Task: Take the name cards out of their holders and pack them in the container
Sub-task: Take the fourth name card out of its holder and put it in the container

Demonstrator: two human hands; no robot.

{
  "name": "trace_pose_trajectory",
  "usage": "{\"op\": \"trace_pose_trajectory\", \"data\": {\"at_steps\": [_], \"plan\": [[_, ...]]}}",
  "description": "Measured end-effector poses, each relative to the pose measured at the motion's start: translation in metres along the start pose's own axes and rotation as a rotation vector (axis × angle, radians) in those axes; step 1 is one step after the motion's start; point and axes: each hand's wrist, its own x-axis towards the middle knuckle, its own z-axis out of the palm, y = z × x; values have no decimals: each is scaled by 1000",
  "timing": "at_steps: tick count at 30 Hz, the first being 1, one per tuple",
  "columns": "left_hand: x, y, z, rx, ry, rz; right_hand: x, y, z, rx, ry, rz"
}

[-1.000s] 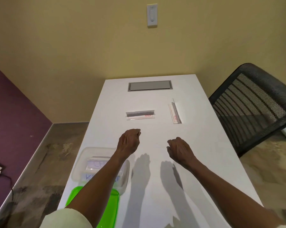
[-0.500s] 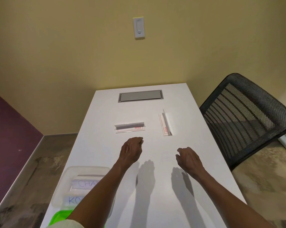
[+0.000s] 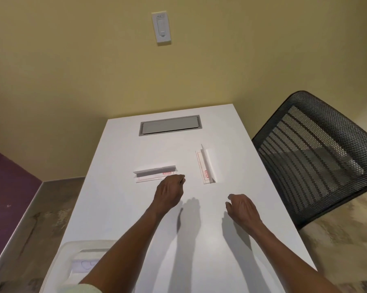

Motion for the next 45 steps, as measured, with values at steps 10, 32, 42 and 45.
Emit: {"op": "trace_pose_trajectory", "data": {"at_steps": [10, 32, 42, 45], "plan": [[74, 3, 11, 58, -72, 57, 39, 6, 18, 0, -35, 32], [216, -12, 73, 134, -274, 59, 122, 5, 61, 390, -195, 452], [268, -10, 108, 155, -331, 70, 141, -3, 60, 1085, -374, 858], [279, -9, 121, 169, -354, 63, 145, -1, 61, 1273, -467, 927]]}}
